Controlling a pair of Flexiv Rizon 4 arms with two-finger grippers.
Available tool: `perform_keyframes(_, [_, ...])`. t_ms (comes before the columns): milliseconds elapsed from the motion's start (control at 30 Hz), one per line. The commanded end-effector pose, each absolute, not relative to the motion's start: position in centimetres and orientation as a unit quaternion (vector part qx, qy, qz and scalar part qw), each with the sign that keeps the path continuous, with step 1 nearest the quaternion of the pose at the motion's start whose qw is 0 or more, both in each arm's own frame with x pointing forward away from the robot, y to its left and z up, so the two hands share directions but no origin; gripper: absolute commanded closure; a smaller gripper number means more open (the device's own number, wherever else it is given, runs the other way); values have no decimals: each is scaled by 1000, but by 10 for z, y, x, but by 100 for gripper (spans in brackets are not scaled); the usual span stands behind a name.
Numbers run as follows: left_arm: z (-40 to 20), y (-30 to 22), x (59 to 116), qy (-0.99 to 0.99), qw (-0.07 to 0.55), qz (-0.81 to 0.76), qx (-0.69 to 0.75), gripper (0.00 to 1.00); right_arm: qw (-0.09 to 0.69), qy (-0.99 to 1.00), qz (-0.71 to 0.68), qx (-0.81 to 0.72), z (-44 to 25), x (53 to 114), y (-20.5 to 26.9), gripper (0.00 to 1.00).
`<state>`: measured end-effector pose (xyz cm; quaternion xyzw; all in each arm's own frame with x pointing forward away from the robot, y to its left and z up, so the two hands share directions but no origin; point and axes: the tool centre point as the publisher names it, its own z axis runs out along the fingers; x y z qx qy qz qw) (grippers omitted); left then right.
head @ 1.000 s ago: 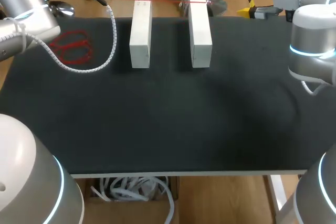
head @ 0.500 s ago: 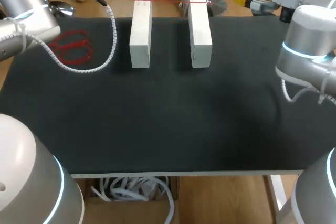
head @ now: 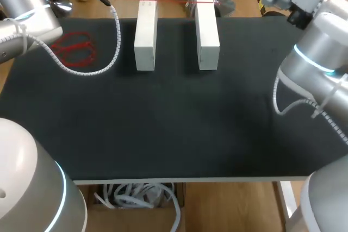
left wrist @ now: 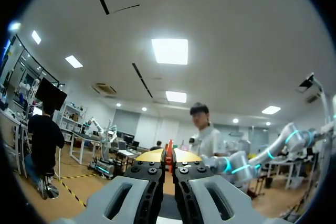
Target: Grab the tape and strap the tape.
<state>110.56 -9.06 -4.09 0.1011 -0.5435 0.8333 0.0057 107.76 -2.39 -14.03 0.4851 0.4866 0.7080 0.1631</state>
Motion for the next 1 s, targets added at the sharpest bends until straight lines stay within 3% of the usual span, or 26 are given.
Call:
perform_keyframes(33, [-41,-91,1106,-543,5,833,101,100,158,258,824,479,-142,1074,-26,0])
perform_keyframes(167, [-41,-91,1106,-543,5,833,101,100,227,404,786,410,-134,1079,-18,0])
perform_keyframes(1000, [-41,-91,1106,-543,5,833,101,100,205,341,829,393,-131,1069,-5,0])
